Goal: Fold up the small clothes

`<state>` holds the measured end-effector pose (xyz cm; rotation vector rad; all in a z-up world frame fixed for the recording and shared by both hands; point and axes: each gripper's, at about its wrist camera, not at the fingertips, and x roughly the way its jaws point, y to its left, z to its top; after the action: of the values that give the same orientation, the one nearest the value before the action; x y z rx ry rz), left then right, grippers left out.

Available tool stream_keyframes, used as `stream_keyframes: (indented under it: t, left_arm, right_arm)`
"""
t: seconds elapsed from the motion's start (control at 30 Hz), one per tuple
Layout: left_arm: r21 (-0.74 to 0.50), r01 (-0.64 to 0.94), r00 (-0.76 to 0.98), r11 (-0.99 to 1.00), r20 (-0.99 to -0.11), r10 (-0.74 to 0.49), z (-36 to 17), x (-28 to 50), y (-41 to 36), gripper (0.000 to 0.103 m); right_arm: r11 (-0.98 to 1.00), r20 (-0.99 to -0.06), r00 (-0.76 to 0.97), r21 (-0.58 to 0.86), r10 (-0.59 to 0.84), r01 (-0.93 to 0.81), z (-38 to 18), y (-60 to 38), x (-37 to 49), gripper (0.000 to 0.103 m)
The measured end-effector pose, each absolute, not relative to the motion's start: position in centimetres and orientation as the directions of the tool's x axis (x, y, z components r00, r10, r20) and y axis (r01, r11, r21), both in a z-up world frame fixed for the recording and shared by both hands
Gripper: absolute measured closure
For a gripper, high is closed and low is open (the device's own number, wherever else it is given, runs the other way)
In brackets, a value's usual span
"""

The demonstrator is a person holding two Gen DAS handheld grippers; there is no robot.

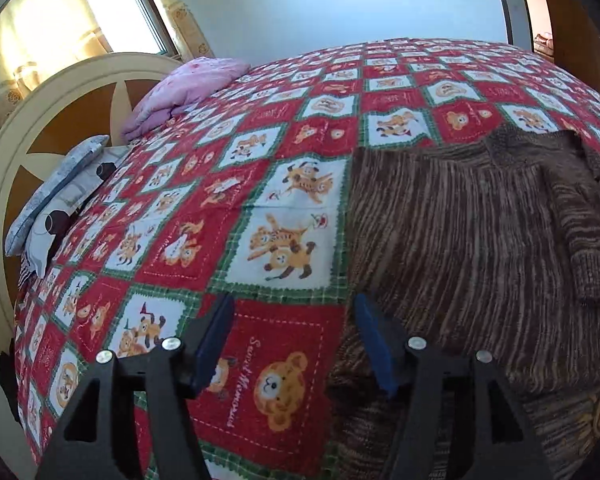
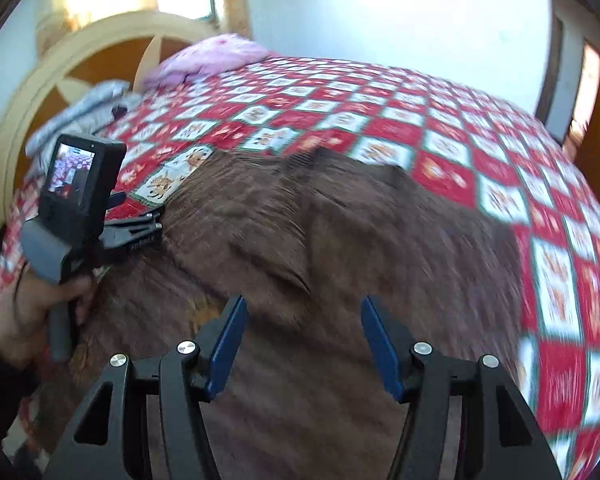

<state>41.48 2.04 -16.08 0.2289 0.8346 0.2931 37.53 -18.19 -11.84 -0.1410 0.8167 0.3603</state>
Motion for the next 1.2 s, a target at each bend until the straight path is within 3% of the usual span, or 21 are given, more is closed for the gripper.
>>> stream_keyframes:
  t: [0.1, 0.2, 0.4, 0.53, 0.73, 0.83, 1.2]
  left_arm:
    - [0.316, -0.186, 0.633, 0.93, -0.686, 0.359, -16.5, 41.4, 2.1, 0.035]
    - [0.296, -0.202, 0.632, 0.934, -0.689, 0.355, -16.6, 41.1, 2.6, 0.03]
    - [0.174, -0.222, 0.626, 0.959, -0.729, 0.277, -17.0, 41.3, 4.7, 0.023]
    - [0.098, -0.231, 0.621, 0.968, -0.751, 0.225, -17.2, 41.3, 5.8, 0.02]
    - [0.104, -0.231, 0.623, 0.967, -0.748, 0.229, -17.3, 41.4, 5.5, 0.02]
    - [0.12, -0.232, 0.624, 0.965, -0.743, 0.242, -17.2, 41.3, 5.3, 0.02]
    - [0.087, -0.231, 0.629, 0.969, -0.746, 0.217, -17.2, 40.9, 5.8, 0.019]
  right_arm:
    - [0.916, -0.768, 0.602, -0.05, 0.22, -0.398, -13.4, -14.3, 40.1, 0.042]
    - [0.92, -0.783, 0.616, -0.174, 0.087, -0.351, -15.4, -12.3, 42.9, 0.043]
    - [0.991, -0.749, 0.652, -0.129, -0.12, 0.035, -14.1, -21.7, 46.8, 0.043]
    - [0.998, -0.75, 0.659, -0.058, -0.06, 0.025, -12.9, -24.5, 44.9, 0.043]
    - [0.96, -0.744, 0.622, 0.091, 0.243, -0.266, -13.1, -18.8, 40.0, 0.045]
    - [0.953, -0.783, 0.589, 0.016, 0.2, -0.302, -15.3, -16.3, 39.2, 0.064]
    - [0.959, -0.796, 0.582, -0.008, 0.166, -0.284, -14.4, -17.2, 38.8, 0.064]
